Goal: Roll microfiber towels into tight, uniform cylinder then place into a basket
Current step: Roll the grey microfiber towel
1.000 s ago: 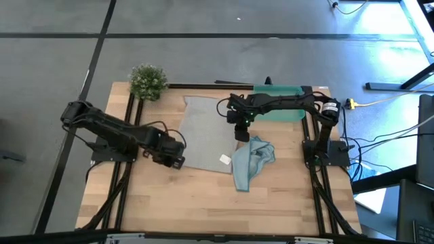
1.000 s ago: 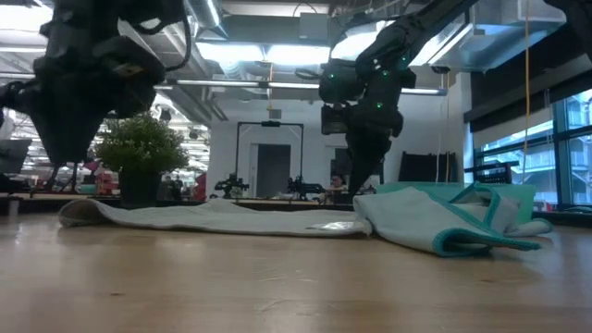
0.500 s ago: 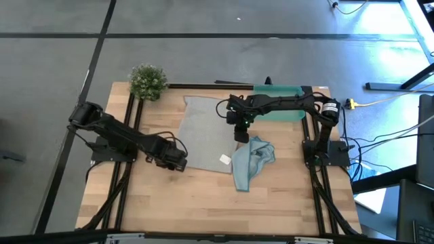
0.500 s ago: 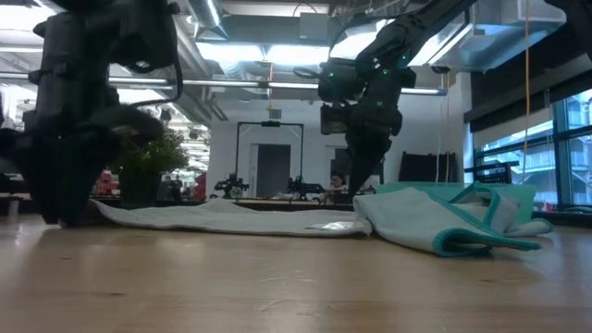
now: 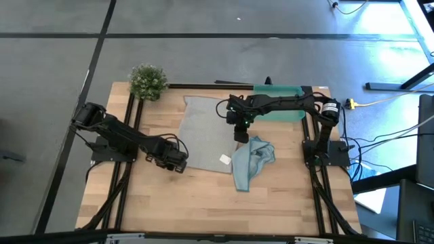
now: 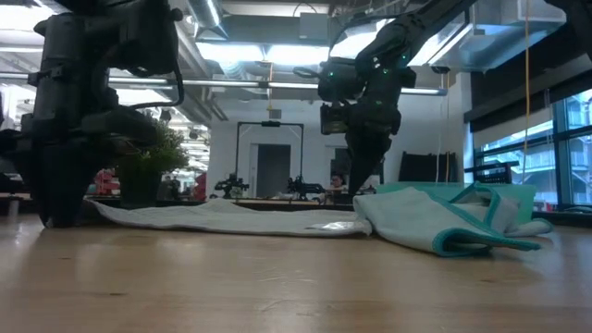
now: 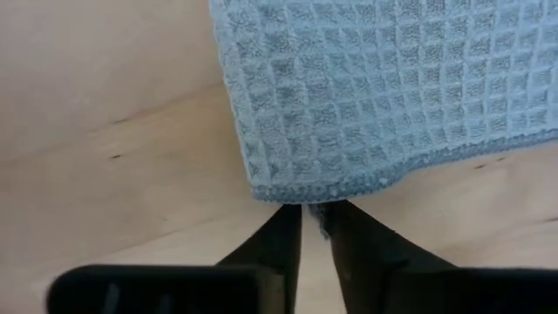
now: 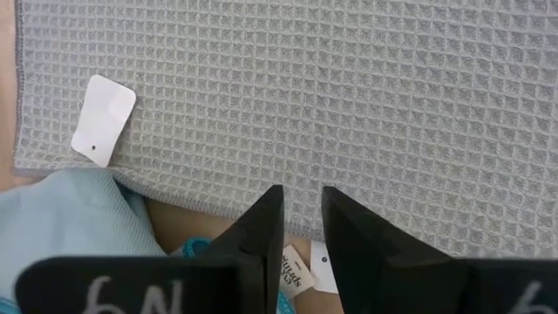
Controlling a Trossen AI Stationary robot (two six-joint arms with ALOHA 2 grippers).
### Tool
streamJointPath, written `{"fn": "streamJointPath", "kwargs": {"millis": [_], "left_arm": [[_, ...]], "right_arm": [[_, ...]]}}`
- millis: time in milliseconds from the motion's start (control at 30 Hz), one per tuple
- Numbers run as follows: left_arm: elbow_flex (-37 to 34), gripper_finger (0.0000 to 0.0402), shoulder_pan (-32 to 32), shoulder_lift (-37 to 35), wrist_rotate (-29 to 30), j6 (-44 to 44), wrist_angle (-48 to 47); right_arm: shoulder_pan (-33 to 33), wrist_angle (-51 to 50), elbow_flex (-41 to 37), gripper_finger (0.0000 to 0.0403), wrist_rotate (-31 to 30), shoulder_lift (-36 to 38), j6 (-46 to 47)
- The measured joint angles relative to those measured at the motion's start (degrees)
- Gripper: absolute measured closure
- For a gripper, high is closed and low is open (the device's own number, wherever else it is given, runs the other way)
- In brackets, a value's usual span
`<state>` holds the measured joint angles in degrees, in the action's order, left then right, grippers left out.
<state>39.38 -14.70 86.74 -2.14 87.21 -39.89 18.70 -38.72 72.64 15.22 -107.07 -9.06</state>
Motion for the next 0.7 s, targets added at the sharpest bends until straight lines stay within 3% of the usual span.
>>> {"fn": "streamJointPath", "kwargs": {"millis": [133, 300, 400, 700], "left_arm": [[0.0, 0.0393, 0.0, 0.0, 0.3, -1.5, -0.7], [0.3, 0.0399, 0.0, -0.2, 1.3, -2.6, -2.5], [1.3, 0.0399, 0.1, -1.3, 3.5, -3.7, -7.9], [4.2, 0.0401, 0.2, -6.9, 6.2, -9.5, -25.2]], "right_arm": [[-0.9, 0.0, 0.0, 0.0320, 0.0, 0.0, 0.0], [-2.7, -1.0, 0.0, 0.0320, 1.3, 0.3, -0.1], [-4.2, -1.3, 0.0, 0.0320, 4.1, 1.6, -0.2], [-11.8, 0.1, 0.0, 0.0320, 5.1, 4.9, -7.6]]}}
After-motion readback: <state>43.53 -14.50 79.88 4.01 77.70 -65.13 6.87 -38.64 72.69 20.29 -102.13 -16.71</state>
